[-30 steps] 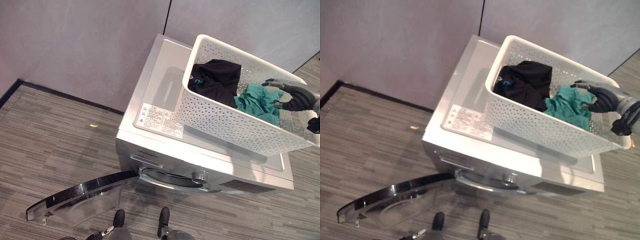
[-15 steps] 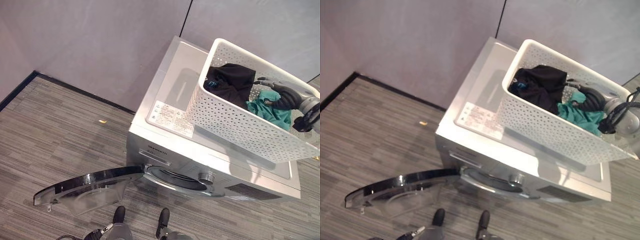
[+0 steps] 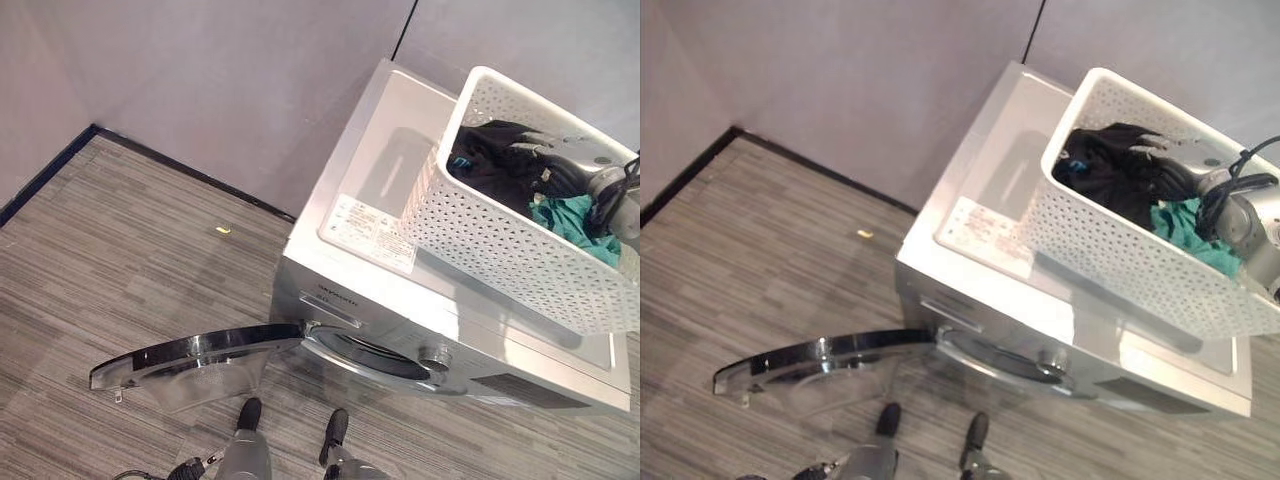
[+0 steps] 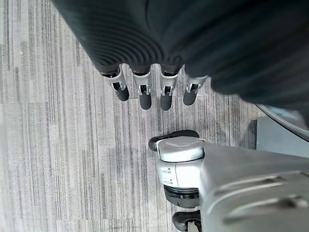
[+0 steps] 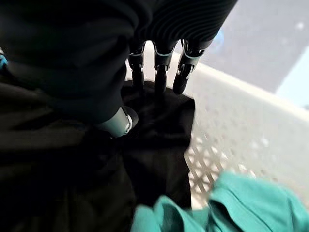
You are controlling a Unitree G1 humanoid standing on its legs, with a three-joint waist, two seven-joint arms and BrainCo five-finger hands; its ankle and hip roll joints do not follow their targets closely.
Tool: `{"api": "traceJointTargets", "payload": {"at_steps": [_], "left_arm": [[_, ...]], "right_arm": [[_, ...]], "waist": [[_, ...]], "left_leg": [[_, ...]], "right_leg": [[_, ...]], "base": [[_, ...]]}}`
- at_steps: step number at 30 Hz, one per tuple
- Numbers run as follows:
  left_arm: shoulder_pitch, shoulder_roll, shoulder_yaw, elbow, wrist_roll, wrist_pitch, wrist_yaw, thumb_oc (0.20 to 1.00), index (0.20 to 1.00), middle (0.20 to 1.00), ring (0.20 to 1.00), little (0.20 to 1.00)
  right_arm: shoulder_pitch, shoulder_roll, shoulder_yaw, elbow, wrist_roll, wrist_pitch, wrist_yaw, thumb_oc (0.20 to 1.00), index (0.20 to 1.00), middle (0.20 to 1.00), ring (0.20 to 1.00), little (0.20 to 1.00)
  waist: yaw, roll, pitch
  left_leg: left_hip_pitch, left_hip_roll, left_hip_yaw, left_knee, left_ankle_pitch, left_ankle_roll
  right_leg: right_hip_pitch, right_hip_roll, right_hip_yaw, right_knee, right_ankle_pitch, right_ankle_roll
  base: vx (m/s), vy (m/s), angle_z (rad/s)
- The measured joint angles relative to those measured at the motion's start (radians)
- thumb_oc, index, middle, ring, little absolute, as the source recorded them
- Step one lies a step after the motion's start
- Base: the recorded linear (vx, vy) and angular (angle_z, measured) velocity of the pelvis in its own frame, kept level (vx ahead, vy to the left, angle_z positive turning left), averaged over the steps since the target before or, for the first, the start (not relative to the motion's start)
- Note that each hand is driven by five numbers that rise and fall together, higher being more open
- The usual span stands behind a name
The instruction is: Grab the laundry basket,head to the washer,open it,put in the laundry and shut it.
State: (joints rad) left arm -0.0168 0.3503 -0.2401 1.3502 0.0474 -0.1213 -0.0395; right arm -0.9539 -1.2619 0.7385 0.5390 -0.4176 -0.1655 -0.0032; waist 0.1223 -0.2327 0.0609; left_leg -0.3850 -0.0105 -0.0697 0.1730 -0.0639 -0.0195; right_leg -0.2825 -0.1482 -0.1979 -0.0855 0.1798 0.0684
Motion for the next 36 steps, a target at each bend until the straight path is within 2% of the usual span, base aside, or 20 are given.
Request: {"api": "traceJointTargets", "payload": {"at_steps": [3,6,9,12,14,16,20,21,22,23,24,26,30,33,36], "left_arm": [[-0.005,-0.001,-0.001,-0.001,0.0,0.0,0.014,1.0,1.0,1.0,1.0,1.0],[-0.013,-0.001,-0.008,0.0,0.0,0.0,0.031,1.0,1.0,1.0,1.0,1.0],[-0.028,0.0,-0.014,-0.006,-0.002,-0.001,0.038,1.0,1.0,1.0,1.0,1.0],[-0.032,-0.001,-0.018,-0.007,-0.009,-0.003,0.038,1.0,1.0,1.0,1.0,1.0],[-0.029,-0.001,-0.017,-0.004,-0.011,-0.001,0.038,1.0,1.0,1.0,1.0,1.0],[-0.028,-0.001,-0.017,-0.003,-0.011,-0.001,0.038,1.0,1.0,1.0,1.0,1.0],[-0.026,-0.001,-0.017,0.005,-0.041,-0.003,0.038,1.0,1.0,1.0,1.0,1.0],[-0.022,-0.001,-0.017,0.006,-0.041,-0.003,0.037,1.0,1.0,1.0,1.0,1.0],[-0.022,-0.001,-0.017,0.006,-0.041,-0.003,0.036,1.0,1.0,1.0,1.0,1.0],[-0.021,-0.001,-0.018,0.007,-0.041,-0.002,0.036,1.0,1.0,1.0,1.0,1.0],[-0.019,-0.001,-0.019,0.009,-0.041,-0.001,0.035,1.0,1.0,1.0,1.0,1.0],[-0.021,0.0,-0.019,0.01,-0.042,-0.001,0.035,1.0,1.0,1.0,1.0,1.0],[-0.021,0.003,-0.02,0.012,-0.042,-0.001,0.034,1.0,1.0,1.0,1.0,1.0],[-0.022,0.006,-0.02,0.011,-0.048,0.0,0.034,1.0,1.0,1.0,1.0,1.0],[-0.022,0.007,-0.02,0.009,-0.048,0.001,0.035,1.0,1.0,1.0,1.0,1.0]], "right_arm": [[-0.001,0.011,-0.012,0.004,-0.03,0.009,-0.029,1.0,1.0,1.0,1.0,1.0],[-0.017,0.068,-0.011,0.061,-0.067,0.026,-0.067,1.0,1.0,1.0,1.0,1.0],[-0.075,0.102,0.044,0.111,-0.09,0.036,-0.062,1.0,1.0,1.0,1.0,1.0],[-0.184,0.131,0.182,0.197,-0.109,0.043,-0.047,1.0,1.0,1.0,1.0,1.0],[-0.219,0.175,0.192,0.254,-0.108,0.038,-0.037,1.0,1.0,1.0,1.0,1.0],[-0.248,0.181,0.232,0.268,-0.109,0.039,-0.027,1.0,1.0,1.0,1.0,1.0],[-0.289,0.239,0.295,0.365,-0.083,0.033,0.032,1.0,1.0,1.0,1.0,1.0],[-0.291,0.253,0.305,0.396,-0.047,0.032,0.059,0.686,0.686,0.686,0.686,0.686],[-0.291,0.255,0.306,0.411,-0.023,0.03,0.079,0.667,0.667,0.667,0.667,0.667],[-0.292,0.256,0.306,0.421,-0.013,0.03,0.089,0.529,0.529,0.529,0.529,0.529],[-0.295,0.266,0.308,0.437,0.013,0.03,0.104,0.479,0.479,0.479,0.479,0.479],[-0.317,0.288,0.319,0.467,0.034,0.036,0.132,0.2,0.2,0.2,0.2,0.2],[-0.339,0.307,0.337,0.472,0.051,0.06,0.15,0.2,0.2,0.2,0.2,0.2],[-0.343,0.327,0.339,0.473,0.051,0.064,0.16,0.2,0.2,0.2,0.2,0.2],[-0.344,0.327,0.338,0.455,0.05,0.063,0.153,0.2,0.2,0.2,0.2,0.2]], "waist": [[0.002,0.008,0.006],[0.003,0.012,0.009],[0.002,0.016,0.012],[0.007,0.016,0.012],[0.008,0.015,0.011],[0.008,0.015,0.011],[0.011,0.015,0.011],[0.013,0.013,0.009],[0.018,0.012,0.009],[0.022,0.012,0.009],[0.029,0.011,0.009],[0.028,0.009,0.007],[0.028,-0.005,-0.003],[0.028,-0.012,-0.008],[0.025,-0.012,-0.008]], "left_leg": [[-0.002,-0.005,-0.001,0.001,-0.002,0.003],[-0.003,-0.012,0.0,0.006,-0.005,0.007],[-0.031,-0.015,0.0,0.029,-0.008,0.011],[-0.041,-0.015,0.001,0.035,-0.009,0.012],[-0.046,-0.013,0.01,0.036,-0.009,0.012],[-0.046,-0.008,0.01,0.036,-0.009,0.012],[-0.036,0.003,0.024,0.032,-0.016,0.021],[-0.035,0.002,0.023,0.032,-0.016,0.021],[-0.036,0.002,0.023,0.032,-0.016,0.021],[-0.036,0.001,0.022,0.032,-0.017,0.019],[-0.036,0.001,0.022,0.033,-0.018,0.018],[-0.039,-0.004,0.022,0.036,-0.018,0.018],[-0.067,-0.018,0.022,0.085,-0.03,0.017],[-0.076,-0.015,0.022,0.104,-0.041,0.018],[-0.076,-0.002,0.027,0.101,-0.041,0.02]], "right_leg": [[0.001,-0.005,0.0,0.0,0.001,0.0],[0.001,-0.009,0.001,0.0,0.001,0.0],[-0.017,-0.01,0.002,0.0,0.001,0.0],[-0.025,-0.01,0.003,0.0,0.005,0.006],[-0.033,-0.008,0.008,0.0,0.019,0.019],[-0.035,-0.009,0.011,0.0,0.025,0.024],[-0.035,-0.001,0.024,0.0,0.057,0.022],[-0.035,-0.002,0.023,0.0,0.058,0.021],[-0.035,-0.002,0.022,0.0,0.057,0.021],[-0.035,-0.003,0.022,0.0,0.057,0.021],[-0.035,-0.003,0.022,0.0,0.057,0.02],[-0.035,-0.006,0.022,0.0,0.044,0.01],[-0.035,-0.017,0.021,-0.001,-0.001,0.034],[-0.036,-0.011,0.021,0.0,0.014,0.036],[-0.047,-0.004,0.029,0.0,0.056,0.035]], "base": [[0.01,0.004,0.02],[0.0,0.003,-0.01],[0.0,0.0,0.0],[0.0,0.0,0.0],[-0.01,-0.006,-0.06],[0.0,0.0,-0.09],[0.01,0.007,-0.11],[0.0,0.0,0.0],[0.02,0.01,0.03],[0.0,0.0,0.0],[0.0,0.0,0.0],[0.0,-0.004,0.02],[0.01,-0.009,0.07],[0.0,0.0,-0.02],[-0.01,-0.001,-0.15]]}}
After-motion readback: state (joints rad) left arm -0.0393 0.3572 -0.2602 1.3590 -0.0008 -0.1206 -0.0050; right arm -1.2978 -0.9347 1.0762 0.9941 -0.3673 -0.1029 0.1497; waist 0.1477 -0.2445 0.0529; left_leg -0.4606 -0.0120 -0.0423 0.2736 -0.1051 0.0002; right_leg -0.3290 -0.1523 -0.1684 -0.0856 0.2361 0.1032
